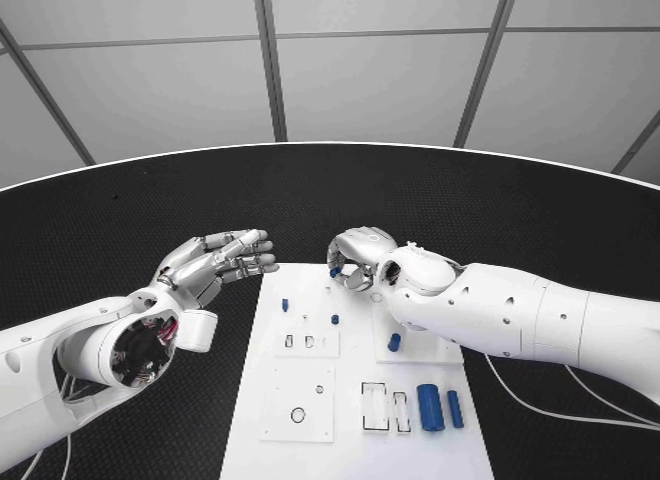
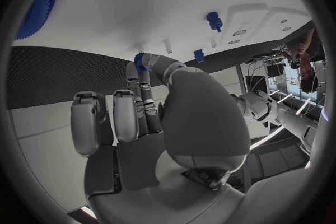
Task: Assemble the parts on the task board
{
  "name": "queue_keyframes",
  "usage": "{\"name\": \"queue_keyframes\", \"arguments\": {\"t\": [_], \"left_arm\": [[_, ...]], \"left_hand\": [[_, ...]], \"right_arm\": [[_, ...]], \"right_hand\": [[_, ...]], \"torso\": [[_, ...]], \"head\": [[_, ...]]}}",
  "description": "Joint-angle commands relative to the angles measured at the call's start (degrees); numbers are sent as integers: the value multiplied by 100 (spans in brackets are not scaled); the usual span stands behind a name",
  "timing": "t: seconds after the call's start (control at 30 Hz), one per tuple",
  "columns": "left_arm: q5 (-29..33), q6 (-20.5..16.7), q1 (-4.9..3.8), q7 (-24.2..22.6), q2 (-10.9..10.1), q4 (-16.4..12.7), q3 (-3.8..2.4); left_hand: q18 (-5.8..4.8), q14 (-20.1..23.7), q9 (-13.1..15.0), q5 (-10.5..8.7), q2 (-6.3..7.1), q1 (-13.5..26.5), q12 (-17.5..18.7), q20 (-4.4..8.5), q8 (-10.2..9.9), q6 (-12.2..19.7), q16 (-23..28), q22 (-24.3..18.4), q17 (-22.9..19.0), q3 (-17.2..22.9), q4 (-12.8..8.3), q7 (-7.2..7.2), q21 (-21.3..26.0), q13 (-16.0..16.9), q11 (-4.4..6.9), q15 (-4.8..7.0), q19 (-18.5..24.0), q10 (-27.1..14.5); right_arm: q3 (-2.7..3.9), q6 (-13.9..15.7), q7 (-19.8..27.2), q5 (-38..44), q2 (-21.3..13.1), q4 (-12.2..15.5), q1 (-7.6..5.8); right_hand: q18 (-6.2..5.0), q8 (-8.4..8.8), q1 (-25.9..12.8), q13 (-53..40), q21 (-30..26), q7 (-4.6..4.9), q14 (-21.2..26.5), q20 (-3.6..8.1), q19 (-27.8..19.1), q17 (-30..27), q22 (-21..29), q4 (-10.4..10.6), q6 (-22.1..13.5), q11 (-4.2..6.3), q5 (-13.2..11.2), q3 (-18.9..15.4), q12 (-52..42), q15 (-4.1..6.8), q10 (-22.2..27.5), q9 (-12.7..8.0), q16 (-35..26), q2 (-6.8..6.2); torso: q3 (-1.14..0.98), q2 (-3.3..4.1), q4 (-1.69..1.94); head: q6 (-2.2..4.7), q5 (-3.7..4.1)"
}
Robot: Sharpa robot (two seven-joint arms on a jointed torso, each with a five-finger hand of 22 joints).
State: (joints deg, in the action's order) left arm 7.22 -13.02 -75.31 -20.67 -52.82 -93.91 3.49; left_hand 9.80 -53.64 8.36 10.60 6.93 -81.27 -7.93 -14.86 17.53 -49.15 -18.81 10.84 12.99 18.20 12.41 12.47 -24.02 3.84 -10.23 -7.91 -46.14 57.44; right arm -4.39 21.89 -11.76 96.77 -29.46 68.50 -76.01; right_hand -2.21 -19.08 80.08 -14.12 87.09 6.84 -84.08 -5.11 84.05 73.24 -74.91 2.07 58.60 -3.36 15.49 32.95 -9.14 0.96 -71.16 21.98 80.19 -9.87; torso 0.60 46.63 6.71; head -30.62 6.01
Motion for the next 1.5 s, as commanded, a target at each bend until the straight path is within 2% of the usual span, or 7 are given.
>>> {"name": "queue_keyframes", "arguments": {"t": [0.03,0.37,0.5,0.63,1.07,1.3,1.5], "left_arm": [[0,2,-3,3,0,1,0],[0,2,-11,8,-1,4,0],[0,6,-13,12,-2,5,0],[0,6,-15,16,-4,8,0],[6,-14,-20,57,-14,26,0],[28,6,-20,61,-8,76,0],[33,32,-19,61,14,155,1]], "left_hand": [[72,29,-5,-39,41,38,31,-8,-31,9,25,6,5,27,5,121,-25,-9,-35,-29,-38,-3],[72,29,-5,-39,41,38,31,-8,-31,9,25,6,5,27,5,121,-25,-9,-35,-29,-38,-3],[70,33,-7,-41,46,45,40,-7,-35,13,29,5,6,35,8,125,-27,-8,-38,-31,-39,-6],[70,33,-7,-41,46,45,40,-7,-35,13,29,5,6,35,8,125,-27,-8,-38,-31,-39,-6],[69,39,-10,-45,44,59,52,-6,-42,18,35,4,8,45,16,134,-29,-8,-44,-35,-40,-12],[69,42,-11,-47,40,64,58,-6,-45,21,38,3,9,52,20,136,-29,-8,-47,-37,-39,-15],[68,44,-12,-47,39,64,60,-6,-46,21,39,3,9,54,20,136,-29,-8,-47,-38,-39,-15]], "right_arm": [[0,-28,5,0,-1,-3,0],[0,-24,11,0,25,-50,0],[0,-39,21,0,46,-83,0],[-1,-100,47,0,70,-111,0],[-1,-111,68,0,63,-110,0],[24,135,-15,0,-401,417,0],[105,244,-49,-362,-1186,1167,-1]], "right_hand": [[102,-39,-40,-1,14,26,-302,19,262,0,-1013,-22,19,41,-8,-2,-30,31,-54,5,23,25],[91,25,-113,-6,-14,48,-294,1,224,-25,-967,-21,-98,6,-65,10,57,6,70,38,20,19],[46,312,-258,93,-130,162,-264,-88,83,-112,-779,30,-527,-135,-109,90,324,-116,463,-15,-19,-87],[-21,477,-355,196,-299,155,-224,-161,-109,-233,-517,56,-746,-201,-177,177,497,-174,692,-36,-81,-217],[-31,548,-384,235,-329,134,-216,-182,-135,-256,-482,54,-836,-214,-240,214,520,-185,713,-44,-87,-281],[-45,552,-426,251,-370,139,-197,-189,-174,-327,-425,73,-820,-213,-243,222,512,-188,693,-33,-125,-316],[-2,587,-721,206,-277,191,-232,-145,-37,-226,-607,255,-761,-140,-324,72,326,-129,225,2,-43,-569]], "torso": [[-3,5,-5],[2,13,-3],[5,14,1],[1,19,-2],[-17,29,-9],[-28,12,-38],[-57,-23,-106]], "head": [[-7,-7],[10,-9],[22,-8],[24,-17],[35,-15],[53,62],[80,73]]}}
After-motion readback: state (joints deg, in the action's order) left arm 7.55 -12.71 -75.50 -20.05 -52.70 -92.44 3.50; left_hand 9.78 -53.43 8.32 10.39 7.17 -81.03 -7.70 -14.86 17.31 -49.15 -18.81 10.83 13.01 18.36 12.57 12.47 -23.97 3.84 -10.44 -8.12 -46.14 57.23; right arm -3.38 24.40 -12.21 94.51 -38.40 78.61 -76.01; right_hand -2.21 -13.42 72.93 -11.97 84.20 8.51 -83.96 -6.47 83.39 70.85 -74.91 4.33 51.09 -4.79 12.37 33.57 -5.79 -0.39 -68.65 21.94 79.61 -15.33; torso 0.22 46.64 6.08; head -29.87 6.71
